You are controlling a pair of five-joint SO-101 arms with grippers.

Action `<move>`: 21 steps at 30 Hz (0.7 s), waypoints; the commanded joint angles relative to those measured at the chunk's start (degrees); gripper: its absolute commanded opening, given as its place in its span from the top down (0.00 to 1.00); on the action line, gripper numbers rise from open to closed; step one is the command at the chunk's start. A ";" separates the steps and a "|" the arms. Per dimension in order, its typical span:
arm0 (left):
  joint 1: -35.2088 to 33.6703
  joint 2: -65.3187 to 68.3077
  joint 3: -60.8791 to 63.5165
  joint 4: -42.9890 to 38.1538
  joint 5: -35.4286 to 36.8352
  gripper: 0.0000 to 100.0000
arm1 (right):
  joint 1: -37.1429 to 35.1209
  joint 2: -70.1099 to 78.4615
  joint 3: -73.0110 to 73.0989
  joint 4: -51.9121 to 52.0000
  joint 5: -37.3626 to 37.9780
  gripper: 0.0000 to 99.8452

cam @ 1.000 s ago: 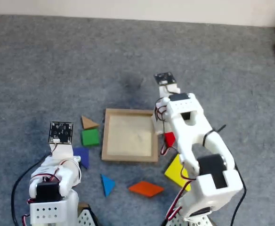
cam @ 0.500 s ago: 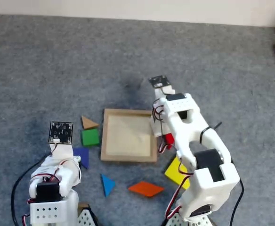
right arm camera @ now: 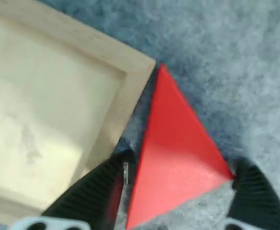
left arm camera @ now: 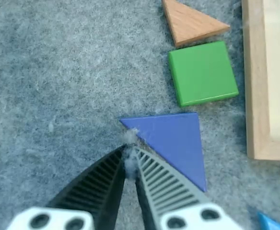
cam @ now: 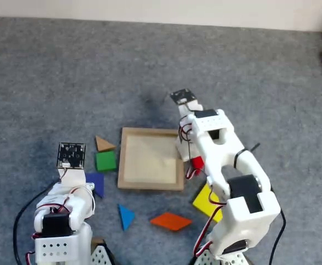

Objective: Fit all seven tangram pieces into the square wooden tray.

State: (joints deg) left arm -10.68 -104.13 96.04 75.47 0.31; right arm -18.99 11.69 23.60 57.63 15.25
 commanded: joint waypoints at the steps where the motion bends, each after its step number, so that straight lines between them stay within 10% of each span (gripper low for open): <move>1: -0.57 -0.31 1.19 0.26 -0.09 1.00 | 0.66 0.22 -1.54 -1.10 0.62 0.78; 21: -0.57 -0.31 1.19 0.26 -0.09 1.00 | 2.86 -9.01 -3.65 4.53 -3.52 0.80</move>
State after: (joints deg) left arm -10.68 -104.13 96.04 75.47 0.31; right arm -16.88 8.44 20.62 61.67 12.18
